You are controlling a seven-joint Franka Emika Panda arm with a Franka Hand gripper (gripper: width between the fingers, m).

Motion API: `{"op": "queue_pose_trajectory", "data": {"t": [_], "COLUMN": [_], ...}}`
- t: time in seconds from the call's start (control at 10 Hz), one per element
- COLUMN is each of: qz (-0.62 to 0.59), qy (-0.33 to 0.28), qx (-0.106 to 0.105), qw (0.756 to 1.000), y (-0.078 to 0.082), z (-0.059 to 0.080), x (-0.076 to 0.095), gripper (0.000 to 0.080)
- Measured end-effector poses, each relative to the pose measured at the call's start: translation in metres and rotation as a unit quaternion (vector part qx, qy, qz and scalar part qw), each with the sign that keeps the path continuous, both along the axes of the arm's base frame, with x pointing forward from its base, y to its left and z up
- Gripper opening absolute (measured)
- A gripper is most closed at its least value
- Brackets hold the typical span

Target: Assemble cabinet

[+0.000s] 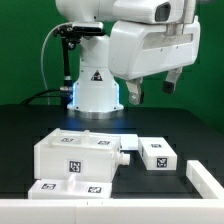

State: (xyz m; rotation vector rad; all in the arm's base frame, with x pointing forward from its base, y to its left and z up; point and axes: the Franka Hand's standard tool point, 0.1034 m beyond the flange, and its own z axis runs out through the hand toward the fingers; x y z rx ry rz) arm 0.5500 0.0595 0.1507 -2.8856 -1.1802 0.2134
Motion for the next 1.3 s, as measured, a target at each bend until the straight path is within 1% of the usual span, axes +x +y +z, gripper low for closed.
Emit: {"op": "queue_pose_trajectory", "data": {"t": [0.1, 0.2, 0.3, 0.4, 0.5, 0.6, 0.8, 0.9, 1.0, 1.1, 1.2, 1.3], "qz": [-0.039, -0.061, -0.063, -0.037, -0.049, -0.047, -0.062, -0.116, -0.181, -0.177, -0.154, -0.18], "qy": [-0.026, -0.042, -0.053, -0.039, -0.043, -0.042, -0.052, -0.092, -0.097, -0.093, -0.094, -0.093], "qx": [0.0, -0.001, 0.005, 0.013, 0.012, 0.012, 0.015, 0.019, 0.028, 0.035, 0.049, 0.045], "qw": [0.999, 0.997, 0.997, 0.998, 0.998, 0.998, 0.997, 0.989, 0.978, 0.979, 0.982, 0.978], "y": [-0.009, -0.029, -0.052, -0.064, -0.062, -0.061, -0.064, -0.077, -0.086, -0.097, -0.119, -0.121], "z": [0.0, -0.004, -0.012, -0.013, -0.012, -0.013, -0.014, -0.019, -0.027, -0.032, -0.035, -0.034], "x": [-0.002, -0.015, -0.026, -0.029, -0.025, -0.026, -0.025, -0.027, -0.04, -0.043, -0.045, -0.044], "gripper": [0.0798, 0.0798, 0.0798, 0.0798, 0.0798, 0.0798, 0.0798, 0.0798, 0.0798, 0.0798, 0.0798, 0.0798]}}
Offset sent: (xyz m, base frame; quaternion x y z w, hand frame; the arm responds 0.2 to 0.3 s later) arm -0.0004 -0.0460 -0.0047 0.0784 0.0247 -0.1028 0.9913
